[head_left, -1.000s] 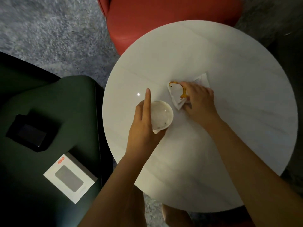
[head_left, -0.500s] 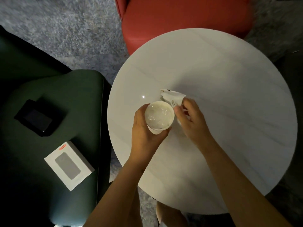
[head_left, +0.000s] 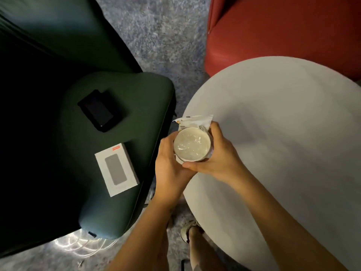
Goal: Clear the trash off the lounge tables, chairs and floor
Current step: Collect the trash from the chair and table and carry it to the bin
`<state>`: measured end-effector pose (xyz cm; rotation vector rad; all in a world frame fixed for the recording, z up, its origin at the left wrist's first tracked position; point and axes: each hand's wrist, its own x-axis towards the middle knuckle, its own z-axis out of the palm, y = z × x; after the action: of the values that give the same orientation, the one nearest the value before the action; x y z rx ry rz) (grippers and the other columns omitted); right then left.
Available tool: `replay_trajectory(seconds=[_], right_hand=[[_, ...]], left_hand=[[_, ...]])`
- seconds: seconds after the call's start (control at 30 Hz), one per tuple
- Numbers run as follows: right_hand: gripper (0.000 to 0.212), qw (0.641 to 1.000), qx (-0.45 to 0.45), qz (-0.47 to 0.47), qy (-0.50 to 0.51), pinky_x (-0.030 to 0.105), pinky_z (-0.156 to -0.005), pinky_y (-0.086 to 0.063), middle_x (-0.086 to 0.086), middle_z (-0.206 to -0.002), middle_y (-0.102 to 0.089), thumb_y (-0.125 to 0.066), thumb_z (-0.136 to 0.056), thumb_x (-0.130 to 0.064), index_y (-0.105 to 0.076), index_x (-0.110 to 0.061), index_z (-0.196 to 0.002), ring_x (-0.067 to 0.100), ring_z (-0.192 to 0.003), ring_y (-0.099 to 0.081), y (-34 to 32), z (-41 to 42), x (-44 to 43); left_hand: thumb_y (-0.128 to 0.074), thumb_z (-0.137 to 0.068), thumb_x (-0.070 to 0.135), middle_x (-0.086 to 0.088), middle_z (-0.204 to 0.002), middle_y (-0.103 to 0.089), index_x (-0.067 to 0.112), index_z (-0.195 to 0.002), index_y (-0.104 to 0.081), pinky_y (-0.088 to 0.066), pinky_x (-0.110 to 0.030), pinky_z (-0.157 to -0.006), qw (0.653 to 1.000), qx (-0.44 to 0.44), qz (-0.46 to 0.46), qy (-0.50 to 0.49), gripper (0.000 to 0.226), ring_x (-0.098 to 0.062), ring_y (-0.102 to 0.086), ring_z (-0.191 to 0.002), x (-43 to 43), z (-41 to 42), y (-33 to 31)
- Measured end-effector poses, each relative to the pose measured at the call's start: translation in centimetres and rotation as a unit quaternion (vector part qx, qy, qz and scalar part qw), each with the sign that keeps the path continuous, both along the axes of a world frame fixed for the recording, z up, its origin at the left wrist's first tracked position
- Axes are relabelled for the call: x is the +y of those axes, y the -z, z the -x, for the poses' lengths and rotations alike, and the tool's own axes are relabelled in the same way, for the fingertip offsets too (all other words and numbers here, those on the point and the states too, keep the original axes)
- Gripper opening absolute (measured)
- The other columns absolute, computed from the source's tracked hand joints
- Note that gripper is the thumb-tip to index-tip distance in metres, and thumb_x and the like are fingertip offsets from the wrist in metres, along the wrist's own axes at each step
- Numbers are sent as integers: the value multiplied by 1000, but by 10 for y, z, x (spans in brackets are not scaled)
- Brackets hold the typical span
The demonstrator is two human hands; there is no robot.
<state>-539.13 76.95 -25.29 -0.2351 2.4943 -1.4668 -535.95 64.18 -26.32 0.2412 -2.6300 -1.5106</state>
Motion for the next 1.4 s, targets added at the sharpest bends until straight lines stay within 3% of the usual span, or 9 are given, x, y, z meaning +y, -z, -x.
replay_trajectory(seconds=[0.17, 0.27, 0.4, 0.5, 0.6, 0.77, 1.03, 1.27, 1.4], right_hand=[[89, 995, -49, -17, -86, 19, -72, -50, -23, -104, -50, -87, -46, -45, -30, -33, -113, 3, -92, -55, 3, 8, -68], [84, 987, -85, -1, -139, 8, -72, -44, -31, -100, -48, -88, -43, -46, -29, -42, -104, -6, -91, -52, 12, 14, -111], [91, 964, -171, 52, -197, 25, -92, -46, -14, -122, -54, -84, -50, -46, -35, -30, -125, 5, -114, -52, 30, 28, -161], [67, 954, -201, 84, -207, 24, -92, -48, -14, -124, -57, -79, -66, -33, -44, -37, -123, 5, -114, -55, 40, 44, -190], [48, 959, -201, 77, -183, 17, -82, -50, -16, -112, -63, -71, -78, -10, -53, -45, -105, 2, -103, -61, 52, 66, -216], [31, 977, -202, 32, -54, 13, -67, -45, -20, -94, -62, -67, -80, -11, -52, -37, -88, -2, -87, -60, 82, 112, -257], [17, 928, -345, 98, 102, 30, -75, -53, -3, -104, -66, -62, -86, -15, -62, -21, -102, 14, -96, -61, 130, 169, -300], [20, 948, -310, 29, -62, 26, -74, -48, -14, -94, -66, -62, -85, -15, -59, -32, -96, 9, -96, -62, 131, 184, -315], [28, 909, -368, 82, -181, 39, -91, -47, -3, -107, -68, -63, -85, -11, -58, -33, -102, 17, -105, -62, 126, 184, -313]], left_hand=[[-70, -61, 40, 17, -105, -53, 33, -113, -44, -38, -5, -80, 999, -1, -12, -51, 58, 4, -52, -97, -65, -14, 2], [-75, -61, 37, 9, -107, -56, 28, -114, -47, -43, -12, -82, 995, -21, -21, -94, 61, -6, -55, -99, -104, -22, 11], [-78, -59, 41, 13, -108, -53, 21, -116, -51, -42, -12, -83, 987, -43, -15, -151, 66, -3, -53, -101, -155, -26, 20], [-84, -57, 43, 19, -104, -49, 29, -112, -48, -34, -1, -77, 982, -48, -15, -184, 67, 11, -47, -99, -194, -21, 25], [-87, -57, 34, 20, -105, -49, 35, -111, -45, -32, 2, -76, 980, -63, -32, -186, 69, 15, -46, -99, -225, -12, 33], [-85, -58, 36, 24, -107, -44, 37, -114, -41, -30, 5, -78, 975, -81, -43, -201, 71, 18, -42, -102, -261, 10, 56], [-84, -58, 42, 30, -109, -41, 44, -115, -38, -30, 7, -77, 967, -102, -68, -225, 73, 20, -39, -105, -290, 31, 90], [-85, -57, 43, 13, -123, -45, 34, -120, -43, -30, 5, -86, 974, -127, -53, -180, 75, 11, -41, -111, -296, 56, 100], [-84, -58, 46, 18, -129, -44, 39, -120, -42, -28, -3, -96, 982, -142, -41, -115, 75, 2, -37, -124, -297, 71, 96]])
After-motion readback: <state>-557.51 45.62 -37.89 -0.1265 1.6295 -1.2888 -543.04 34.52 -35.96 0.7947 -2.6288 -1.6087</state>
